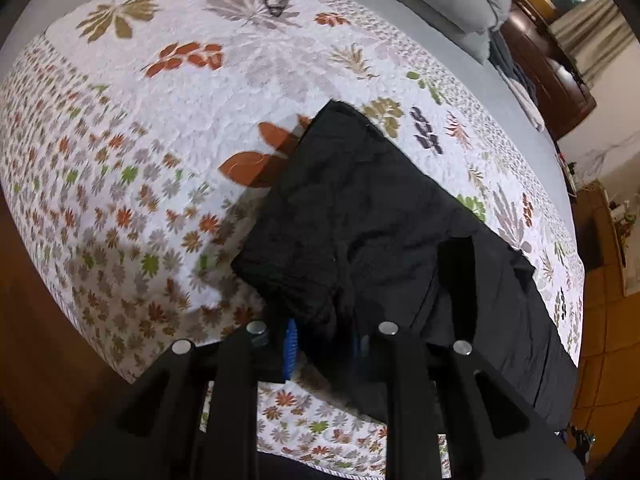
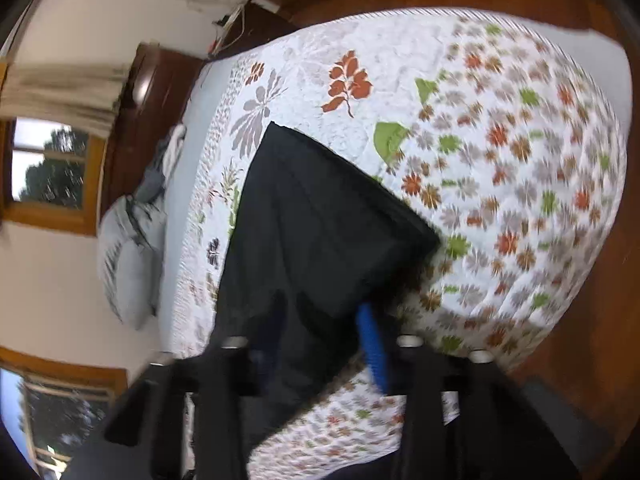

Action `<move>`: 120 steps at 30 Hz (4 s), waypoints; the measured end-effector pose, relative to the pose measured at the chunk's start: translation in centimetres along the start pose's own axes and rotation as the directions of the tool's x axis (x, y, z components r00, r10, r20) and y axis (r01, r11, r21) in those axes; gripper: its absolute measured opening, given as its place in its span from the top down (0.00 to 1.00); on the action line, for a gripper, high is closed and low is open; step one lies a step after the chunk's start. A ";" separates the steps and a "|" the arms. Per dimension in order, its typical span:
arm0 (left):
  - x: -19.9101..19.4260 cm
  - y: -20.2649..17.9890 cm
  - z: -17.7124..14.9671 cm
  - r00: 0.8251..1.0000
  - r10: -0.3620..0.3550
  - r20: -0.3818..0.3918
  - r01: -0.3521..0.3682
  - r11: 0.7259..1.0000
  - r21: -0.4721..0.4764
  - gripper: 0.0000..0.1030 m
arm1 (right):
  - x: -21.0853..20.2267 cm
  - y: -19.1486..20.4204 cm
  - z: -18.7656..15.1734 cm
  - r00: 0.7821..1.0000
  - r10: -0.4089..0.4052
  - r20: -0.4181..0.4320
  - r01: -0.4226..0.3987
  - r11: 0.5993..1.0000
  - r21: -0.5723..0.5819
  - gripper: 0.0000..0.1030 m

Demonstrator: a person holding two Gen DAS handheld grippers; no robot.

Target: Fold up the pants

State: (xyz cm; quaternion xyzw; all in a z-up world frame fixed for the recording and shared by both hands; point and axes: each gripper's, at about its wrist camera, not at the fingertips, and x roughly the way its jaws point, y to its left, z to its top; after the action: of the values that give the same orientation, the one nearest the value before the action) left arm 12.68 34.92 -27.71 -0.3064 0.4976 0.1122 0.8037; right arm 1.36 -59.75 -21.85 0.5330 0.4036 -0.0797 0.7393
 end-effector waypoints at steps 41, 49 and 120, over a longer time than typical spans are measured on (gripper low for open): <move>1.5 -2.4 -1.1 0.997 0.066 -0.043 -0.063 0.996 0.068 0.20 | -2.3 -5.3 0.6 0.993 0.093 0.071 -0.099 0.992 0.081 0.33; 0.6 -2.1 -1.6 0.997 0.079 -0.022 -0.077 0.995 0.058 0.20 | 0.6 -6.7 0.7 0.984 0.170 0.059 -0.176 0.978 0.116 0.33; -1.0 0.9 -3.8 0.976 -0.061 0.207 0.088 0.989 -0.122 0.14 | -5.6 28.6 -14.4 0.963 -0.054 0.266 0.225 0.706 -0.672 0.83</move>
State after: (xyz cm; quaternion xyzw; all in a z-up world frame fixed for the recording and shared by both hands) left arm 8.98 33.49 -28.39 -0.3637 0.3929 0.1449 0.8321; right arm 5.98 -37.28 1.13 0.1707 0.3562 -0.0380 0.9179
